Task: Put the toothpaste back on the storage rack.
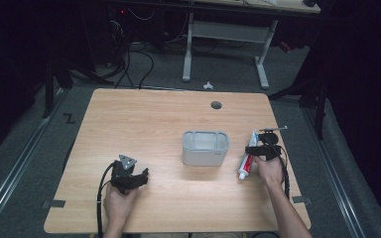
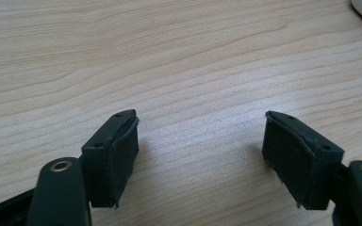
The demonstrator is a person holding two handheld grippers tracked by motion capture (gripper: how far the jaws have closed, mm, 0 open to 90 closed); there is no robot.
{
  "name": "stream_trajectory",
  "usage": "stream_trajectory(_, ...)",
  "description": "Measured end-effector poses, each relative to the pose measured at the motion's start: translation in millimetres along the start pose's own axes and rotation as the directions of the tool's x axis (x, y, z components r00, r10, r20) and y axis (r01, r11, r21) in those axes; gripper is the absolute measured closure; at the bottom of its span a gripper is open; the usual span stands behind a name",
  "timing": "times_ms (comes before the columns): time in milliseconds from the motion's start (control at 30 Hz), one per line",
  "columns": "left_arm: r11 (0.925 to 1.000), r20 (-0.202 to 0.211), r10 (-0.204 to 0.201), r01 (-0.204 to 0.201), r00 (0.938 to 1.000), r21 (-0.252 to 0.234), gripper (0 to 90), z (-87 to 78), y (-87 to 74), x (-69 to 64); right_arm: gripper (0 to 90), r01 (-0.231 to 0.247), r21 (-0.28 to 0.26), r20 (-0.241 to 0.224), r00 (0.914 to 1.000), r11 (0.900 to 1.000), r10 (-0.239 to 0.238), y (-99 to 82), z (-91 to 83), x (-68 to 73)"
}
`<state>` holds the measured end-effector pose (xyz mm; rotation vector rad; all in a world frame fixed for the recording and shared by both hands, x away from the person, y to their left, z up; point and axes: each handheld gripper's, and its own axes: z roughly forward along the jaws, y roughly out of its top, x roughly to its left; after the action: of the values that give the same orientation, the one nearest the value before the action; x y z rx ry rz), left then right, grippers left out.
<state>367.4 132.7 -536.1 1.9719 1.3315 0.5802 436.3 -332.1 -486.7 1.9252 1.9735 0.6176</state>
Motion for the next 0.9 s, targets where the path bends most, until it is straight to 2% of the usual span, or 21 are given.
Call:
stream_trajectory(133,1.0000,0.000,0.000,0.000,1.0000,0.000,27.9,0.0,0.0,0.0,35.8,-0.008,0.022,-0.002,1.0000,0.9997,0.008,6.0,3.3,2.2)
stream_trajectory(267,1.0000,0.000,0.000,0.000,1.0000,0.000,27.9,0.0,0.0,0.0,38.6,-0.009,0.056,0.017,0.9998,0.9984,0.008,8.8,10.7,4.7)
stream_trajectory(300,1.0000,0.000,0.000,0.000,1.0000,0.000,27.9,0.0,0.0,0.0,39.2,-0.003,0.073,0.036,0.9994,0.9973,0.001,10.2,12.2,6.8)
stream_trajectory(400,1.0000,0.000,0.000,0.000,1.0000,0.000,27.9,0.0,0.0,0.0,40.6,-0.001,0.075,0.038,0.9993,0.9972,-0.001,11.8,13.1,7.5)
stream_trajectory(500,1.0000,0.000,0.000,0.000,1.0000,0.000,27.9,0.0,0.0,0.0,46.1,0.006,0.107,0.048,0.9988,0.9942,-0.011,15.8,14.9,10.8)
stream_trajectory(600,1.0000,0.000,0.000,0.000,1.0000,0.000,27.9,-0.1,0.0,0.0,47.5,0.013,0.124,0.052,0.9985,0.9922,-0.020,16.7,16.7,12.8)
stream_trajectory(900,1.0000,0.001,0.000,0.000,1.0000,0.000,27.9,-0.1,-0.1,0.0,59.2,0.033,0.151,0.056,0.9975,0.9880,-0.042,20.1,20.2,20.7)
